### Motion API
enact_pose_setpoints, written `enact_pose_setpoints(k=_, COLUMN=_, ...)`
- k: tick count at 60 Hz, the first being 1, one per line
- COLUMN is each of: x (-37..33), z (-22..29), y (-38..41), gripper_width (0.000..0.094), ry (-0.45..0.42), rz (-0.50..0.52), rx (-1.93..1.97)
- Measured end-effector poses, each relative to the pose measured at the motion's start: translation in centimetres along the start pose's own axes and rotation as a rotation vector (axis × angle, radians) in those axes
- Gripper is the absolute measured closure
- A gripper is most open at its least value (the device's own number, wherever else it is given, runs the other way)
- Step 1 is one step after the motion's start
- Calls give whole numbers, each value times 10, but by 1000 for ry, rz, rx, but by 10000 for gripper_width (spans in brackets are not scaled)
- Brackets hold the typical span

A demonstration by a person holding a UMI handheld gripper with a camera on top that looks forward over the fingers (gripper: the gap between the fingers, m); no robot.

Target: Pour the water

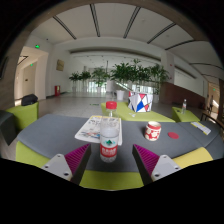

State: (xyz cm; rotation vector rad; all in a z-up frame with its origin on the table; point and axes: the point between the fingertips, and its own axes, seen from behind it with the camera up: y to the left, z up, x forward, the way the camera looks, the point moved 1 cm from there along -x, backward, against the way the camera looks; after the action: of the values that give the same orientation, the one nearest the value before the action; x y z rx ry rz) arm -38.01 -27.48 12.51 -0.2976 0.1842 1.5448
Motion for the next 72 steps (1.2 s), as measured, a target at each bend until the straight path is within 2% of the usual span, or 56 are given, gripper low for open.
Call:
enact_pose_setpoints(k=10, x=85, z=-2, y=10, gripper_width=113, ry=-23, rz=4, rx=18)
enact_pose_setpoints(k=18, x=127, z=-7, y=8, gripper_width=273, ry=-32, rz=0, rx=32)
enact_pose_setpoints(k=21, x=131, z=-5, y=10, gripper_width=400, ry=-50, rz=7, rx=34)
enact_pose_setpoints(k=28, x=134, z=-1, y=13, gripper_width=462, ry=-78, rz=28, rx=22)
enact_pose_setpoints(k=32, x=134, z=0, y=14, gripper_width=543, ry=-90, rz=34, rx=26)
enact_pose_setpoints(k=36, x=135, z=1, y=17, gripper_width=573, ry=-99, rz=53, rx=19)
enact_pose_setpoints(k=37, x=136, z=2, y=17, gripper_width=608, ry=-100, rz=61, rx=17)
enact_pose_setpoints(k=45, x=123, z=23, y=25, gripper_width=614, ry=-133, rz=127, rx=58)
enact_pose_setpoints(k=57, x=89, z=127, y=25, gripper_width=615, ry=-281, rz=374, rx=349)
enact_pose_setpoints(k=65, x=93, z=193, y=0, gripper_width=615, ry=-282, rz=586, rx=758)
enact_pose_setpoints(k=72, x=117, z=221, y=-34, gripper_width=619, ry=-240, rz=754, rx=1164)
